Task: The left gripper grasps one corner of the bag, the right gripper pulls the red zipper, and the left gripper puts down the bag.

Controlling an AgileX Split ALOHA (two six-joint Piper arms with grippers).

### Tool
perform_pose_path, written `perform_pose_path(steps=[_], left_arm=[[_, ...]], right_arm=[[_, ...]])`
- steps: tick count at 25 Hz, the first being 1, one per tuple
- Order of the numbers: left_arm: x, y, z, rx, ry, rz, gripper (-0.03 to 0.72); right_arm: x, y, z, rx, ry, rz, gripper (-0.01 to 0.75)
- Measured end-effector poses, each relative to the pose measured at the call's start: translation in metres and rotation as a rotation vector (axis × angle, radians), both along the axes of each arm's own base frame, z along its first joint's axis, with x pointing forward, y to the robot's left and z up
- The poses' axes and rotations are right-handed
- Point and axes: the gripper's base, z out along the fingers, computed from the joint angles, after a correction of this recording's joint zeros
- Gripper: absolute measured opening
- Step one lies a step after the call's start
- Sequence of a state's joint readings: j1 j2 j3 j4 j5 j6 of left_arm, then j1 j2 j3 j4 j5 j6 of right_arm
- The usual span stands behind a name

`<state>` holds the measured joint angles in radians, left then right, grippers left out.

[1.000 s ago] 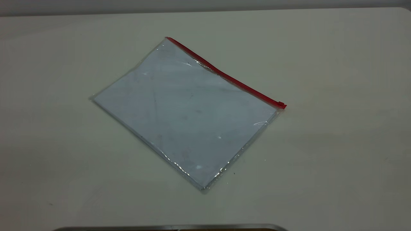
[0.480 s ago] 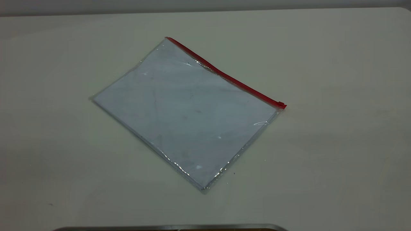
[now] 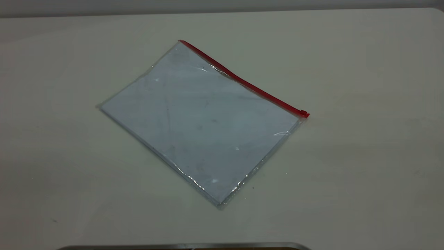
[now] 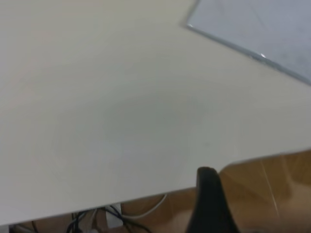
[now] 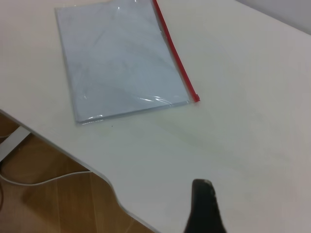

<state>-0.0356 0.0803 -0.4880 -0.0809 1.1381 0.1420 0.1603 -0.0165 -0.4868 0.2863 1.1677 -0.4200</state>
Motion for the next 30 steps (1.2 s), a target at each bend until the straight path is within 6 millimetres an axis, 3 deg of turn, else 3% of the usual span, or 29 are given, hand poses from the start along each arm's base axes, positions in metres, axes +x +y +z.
perform_pose_path(steps=[7,25,30], left_arm=[[-0.013,0.000,-0.001,-0.012,-0.096,0.021,0.583],[-0.013,0.000,-0.001,-0.039,-0.095,0.036,0.583],[-0.013,0.000,-0.001,-0.039,-0.095,0.036,0.583]], right_arm=[[0.000,0.000,0.000,0.000,-0.001,0.000,0.578],[0.000,0.000,0.000,0.004,0.000,0.002,0.578],[0.001,0.001,0.000,0.004,0.000,-0.066,0.578]])
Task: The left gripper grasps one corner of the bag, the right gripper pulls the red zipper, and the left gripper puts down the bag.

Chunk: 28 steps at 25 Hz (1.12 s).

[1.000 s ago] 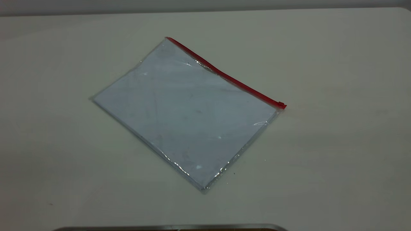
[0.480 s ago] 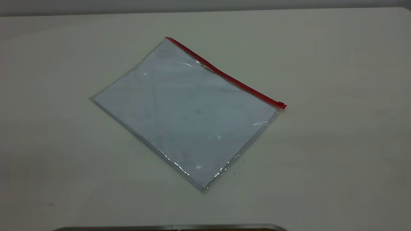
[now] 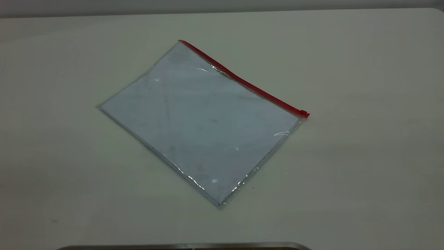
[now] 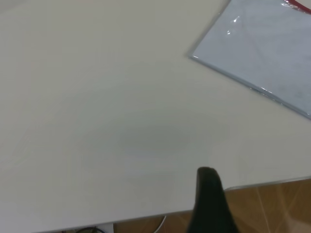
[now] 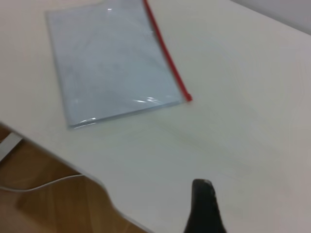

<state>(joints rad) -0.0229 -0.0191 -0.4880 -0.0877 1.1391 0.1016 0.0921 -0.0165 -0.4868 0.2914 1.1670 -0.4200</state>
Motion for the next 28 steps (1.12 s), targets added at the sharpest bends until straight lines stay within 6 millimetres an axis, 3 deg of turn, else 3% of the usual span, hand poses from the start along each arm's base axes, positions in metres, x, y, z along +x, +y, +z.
perform_pose_path(steps=[15,28], left_arm=[[0.000,0.000,0.000,0.000,0.000,0.000,0.582],[0.000,0.000,0.000,0.000,0.000,0.000,0.582]], right_arm=[[0.006,-0.014,-0.001,0.034,0.017,-0.342,0.578],[0.006,-0.015,-0.001,0.046,0.019,-0.368,0.578]])
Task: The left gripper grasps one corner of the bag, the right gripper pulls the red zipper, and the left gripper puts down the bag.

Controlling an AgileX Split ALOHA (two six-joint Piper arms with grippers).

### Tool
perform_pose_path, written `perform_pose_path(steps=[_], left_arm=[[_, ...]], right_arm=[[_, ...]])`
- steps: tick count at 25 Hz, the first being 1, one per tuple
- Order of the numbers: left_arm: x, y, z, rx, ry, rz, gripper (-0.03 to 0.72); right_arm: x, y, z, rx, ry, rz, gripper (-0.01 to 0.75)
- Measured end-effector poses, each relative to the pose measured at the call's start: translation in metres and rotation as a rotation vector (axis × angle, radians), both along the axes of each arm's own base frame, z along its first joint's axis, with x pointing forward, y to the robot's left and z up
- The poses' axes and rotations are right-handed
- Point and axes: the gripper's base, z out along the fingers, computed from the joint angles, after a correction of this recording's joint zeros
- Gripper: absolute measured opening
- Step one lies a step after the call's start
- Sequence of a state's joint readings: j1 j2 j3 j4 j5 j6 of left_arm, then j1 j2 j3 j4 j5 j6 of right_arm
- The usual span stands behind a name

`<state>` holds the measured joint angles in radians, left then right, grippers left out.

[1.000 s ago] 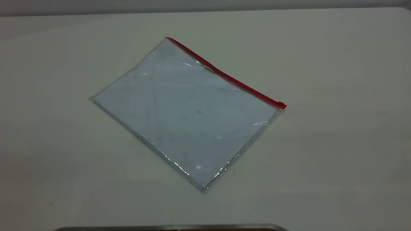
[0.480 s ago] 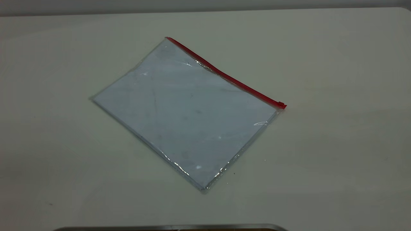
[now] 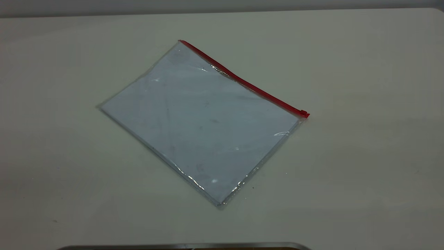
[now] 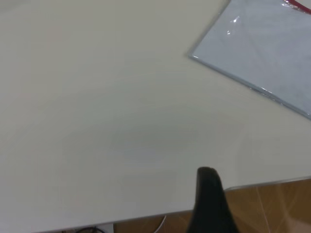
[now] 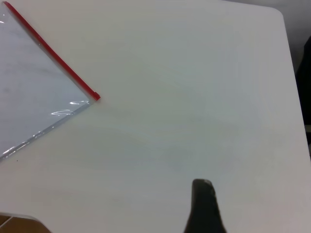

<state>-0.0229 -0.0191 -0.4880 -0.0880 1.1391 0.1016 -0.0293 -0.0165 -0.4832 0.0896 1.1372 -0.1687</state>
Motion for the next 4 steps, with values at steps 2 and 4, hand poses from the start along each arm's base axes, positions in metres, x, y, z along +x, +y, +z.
perform_pose_path(steps=[2,4], left_arm=[[0.0000,0.0000,0.0000,0.000,0.000,0.000,0.582],[0.0000,0.0000,0.0000,0.000,0.000,0.000,0.582]], right_arm=[[0.0000,0.0000,0.0000,0.000,0.000,0.000,0.578],[0.0000,0.0000,0.0000,0.000,0.000,0.000,0.578]])
